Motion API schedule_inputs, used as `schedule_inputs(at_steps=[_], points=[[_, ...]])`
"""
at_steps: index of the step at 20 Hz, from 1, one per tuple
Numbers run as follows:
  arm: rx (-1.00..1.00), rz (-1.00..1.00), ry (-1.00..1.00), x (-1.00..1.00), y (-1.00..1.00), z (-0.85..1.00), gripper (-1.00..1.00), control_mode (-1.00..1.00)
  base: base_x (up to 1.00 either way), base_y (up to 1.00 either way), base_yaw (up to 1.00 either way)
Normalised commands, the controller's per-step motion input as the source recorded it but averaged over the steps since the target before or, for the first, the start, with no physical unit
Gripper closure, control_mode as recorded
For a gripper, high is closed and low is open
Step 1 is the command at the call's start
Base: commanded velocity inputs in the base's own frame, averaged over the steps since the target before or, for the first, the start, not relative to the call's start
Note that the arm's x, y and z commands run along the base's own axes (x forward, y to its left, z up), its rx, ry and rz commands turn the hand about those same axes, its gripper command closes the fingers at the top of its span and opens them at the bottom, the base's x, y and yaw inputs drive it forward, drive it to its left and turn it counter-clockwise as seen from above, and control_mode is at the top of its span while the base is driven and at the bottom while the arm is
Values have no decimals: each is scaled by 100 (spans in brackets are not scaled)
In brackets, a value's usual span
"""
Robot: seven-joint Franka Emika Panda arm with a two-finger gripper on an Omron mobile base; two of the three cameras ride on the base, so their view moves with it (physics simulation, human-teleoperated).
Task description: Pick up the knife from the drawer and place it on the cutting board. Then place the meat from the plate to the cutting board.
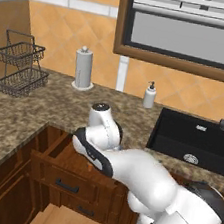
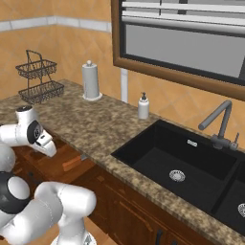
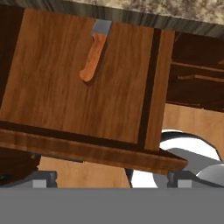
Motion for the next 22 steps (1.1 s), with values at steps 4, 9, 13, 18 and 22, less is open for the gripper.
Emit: schedule_inputs(at_steps=[4,9,13,18,22], points=[[0,0,2,44,24,-46,-100,-100,0,0,0],[0,0,6,38,24,-52,-100,-100,0,0,0],[0,0,5,36,15,-58,-100,-100,0,0,0],[0,0,6,34,14,-70,-100,-100,0,0,0],[-2,0,17,22,36,-83,-100,-100,0,0,0]])
